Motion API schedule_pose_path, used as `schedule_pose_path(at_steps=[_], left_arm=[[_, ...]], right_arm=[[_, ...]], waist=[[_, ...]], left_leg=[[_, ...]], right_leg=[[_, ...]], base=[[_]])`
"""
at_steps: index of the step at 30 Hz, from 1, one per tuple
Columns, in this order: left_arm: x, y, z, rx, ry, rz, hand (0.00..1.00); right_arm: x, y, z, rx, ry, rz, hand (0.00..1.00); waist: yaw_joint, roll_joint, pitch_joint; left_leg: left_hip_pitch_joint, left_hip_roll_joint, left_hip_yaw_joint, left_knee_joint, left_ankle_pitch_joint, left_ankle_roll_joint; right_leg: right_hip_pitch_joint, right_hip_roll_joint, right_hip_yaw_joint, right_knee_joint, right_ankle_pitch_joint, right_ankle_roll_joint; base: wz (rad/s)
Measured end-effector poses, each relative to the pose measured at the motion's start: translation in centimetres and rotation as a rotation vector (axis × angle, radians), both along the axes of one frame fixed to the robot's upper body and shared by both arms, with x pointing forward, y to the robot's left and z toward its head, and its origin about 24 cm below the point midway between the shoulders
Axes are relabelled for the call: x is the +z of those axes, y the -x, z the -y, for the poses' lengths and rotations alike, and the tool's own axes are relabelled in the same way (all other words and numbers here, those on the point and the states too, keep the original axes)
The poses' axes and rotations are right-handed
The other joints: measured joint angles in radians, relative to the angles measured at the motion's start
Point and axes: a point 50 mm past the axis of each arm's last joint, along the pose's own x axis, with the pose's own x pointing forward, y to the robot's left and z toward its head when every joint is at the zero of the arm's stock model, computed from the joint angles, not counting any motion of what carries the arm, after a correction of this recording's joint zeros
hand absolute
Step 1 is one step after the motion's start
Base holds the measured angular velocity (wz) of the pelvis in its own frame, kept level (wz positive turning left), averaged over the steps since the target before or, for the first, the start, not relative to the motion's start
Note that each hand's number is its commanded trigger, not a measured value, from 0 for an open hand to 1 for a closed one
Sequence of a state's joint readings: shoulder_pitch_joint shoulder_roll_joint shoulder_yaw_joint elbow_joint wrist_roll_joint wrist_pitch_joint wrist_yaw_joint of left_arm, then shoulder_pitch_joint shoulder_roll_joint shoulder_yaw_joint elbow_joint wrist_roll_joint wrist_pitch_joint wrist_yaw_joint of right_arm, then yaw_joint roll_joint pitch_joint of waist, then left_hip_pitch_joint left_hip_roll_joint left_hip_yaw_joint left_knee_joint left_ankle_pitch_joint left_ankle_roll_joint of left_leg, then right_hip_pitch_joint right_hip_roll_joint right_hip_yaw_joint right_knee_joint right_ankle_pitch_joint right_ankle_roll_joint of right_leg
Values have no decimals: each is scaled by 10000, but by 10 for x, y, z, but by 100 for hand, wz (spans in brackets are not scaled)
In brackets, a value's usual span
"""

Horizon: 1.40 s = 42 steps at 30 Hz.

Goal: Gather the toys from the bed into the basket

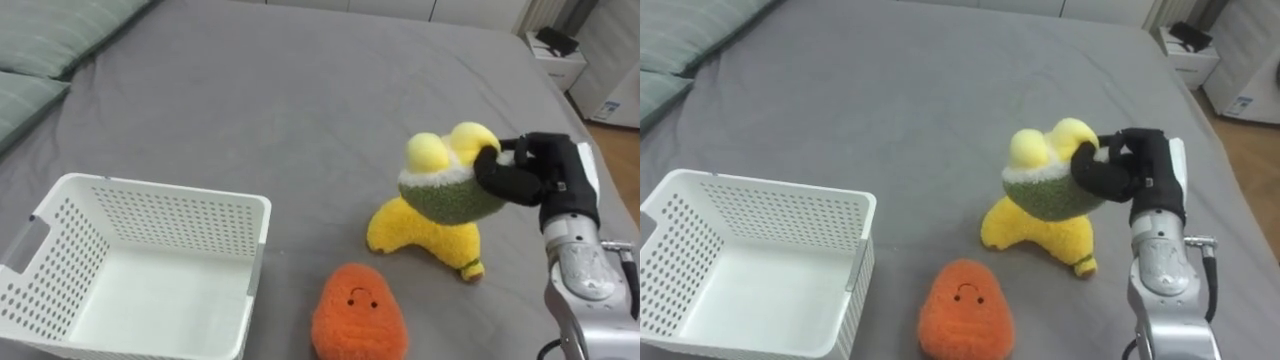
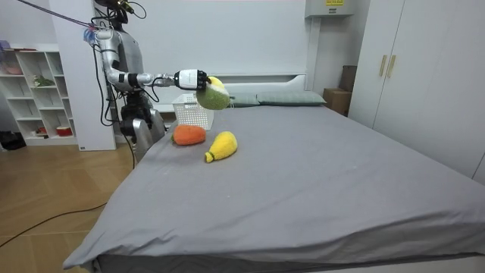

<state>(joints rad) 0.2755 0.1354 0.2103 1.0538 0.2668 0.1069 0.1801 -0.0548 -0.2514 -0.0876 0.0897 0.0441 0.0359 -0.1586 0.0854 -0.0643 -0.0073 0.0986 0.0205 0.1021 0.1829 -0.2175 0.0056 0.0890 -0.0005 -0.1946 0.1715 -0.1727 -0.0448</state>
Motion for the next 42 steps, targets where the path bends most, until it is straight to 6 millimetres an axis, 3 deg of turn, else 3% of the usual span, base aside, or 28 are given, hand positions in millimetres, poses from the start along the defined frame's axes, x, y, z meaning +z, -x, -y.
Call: schedule_pose_path(at_steps=[7, 18, 20, 21, 24, 27, 31, 36, 42], left_arm=[[-2, -2, 3, -126, 110, -127, 0], [-2, -28, 4, -548, 111, 382, 0], [-2, -32, 5, -713, 111, 440, 0], [-2, -36, 5, -911, 104, 469, 0], [-2, -41, 8, -1301, 176, 417, 0], [-2, -48, 10, -1649, 185, 461, 0], [-3, -48, 11, -1875, 188, 301, 0], [-3, -51, 14, -2098, 417, 309, 0], [-3, -56, 17, -2203, 630, 392, 0]], right_arm=[[15, -3, -24, 1167, 311, 553, 100], [51, -13, -76, 3572, 516, 1967, 100], [52, -13, -86, 4094, 636, 1976, 100], [51, -13, -94, 4467, 705, 1903, 100], [46, -12, -113, 5410, 655, 1528, 100], [43, -9, -128, 6276, 769, 1308, 100], [38, -4, -147, 7199, 667, 1111, 100], [41, 0, -176, 8493, 578, 1052, 100], [36, 5, -189, 9261, 402, 672, 100]], waist=[[84, -94, 34], [751, -202, 72], [870, -256, 73], [883, -264, 144], [1071, -315, 139], [1194, -399, 81], [1646, -393, 86], [1836, -359, 109], [2013, -265, 174]], left_leg=[[-16, -7, 4, -2, 0, 0], [-199, -15, -132, -9, 2, -1], [-206, -19, -207, -2, 2, -1], [-217, -28, -310, 40, 2, -1], [-286, -37, -407, 83, 1, 0], [-554, -20, -543, 118, 20, 22], [-575, -73, -509, 58, 37, 42], [-540, -96, -507, 38, 41, 46], [-557, -144, -542, 20, 60, 85]], right_leg=[[-17, -8, 22, -16, -2, 5], [-132, -2, -100, -48, -1, 3], [-121, -4, -132, -49, 0, 2], [-57, -22, -262, -58, 0, 2], [-68, -45, -378, -46, 1, 3], [-249, -94, -572, -15, 8, 5], [-262, -100, -573, -17, 26, 21], [-236, -100, -572, -34, 30, 28], [-244, -108, -582, -31, 52, 65]], base=[[0], [3], [8], [21], [13], [16], [1], [0], [0]])
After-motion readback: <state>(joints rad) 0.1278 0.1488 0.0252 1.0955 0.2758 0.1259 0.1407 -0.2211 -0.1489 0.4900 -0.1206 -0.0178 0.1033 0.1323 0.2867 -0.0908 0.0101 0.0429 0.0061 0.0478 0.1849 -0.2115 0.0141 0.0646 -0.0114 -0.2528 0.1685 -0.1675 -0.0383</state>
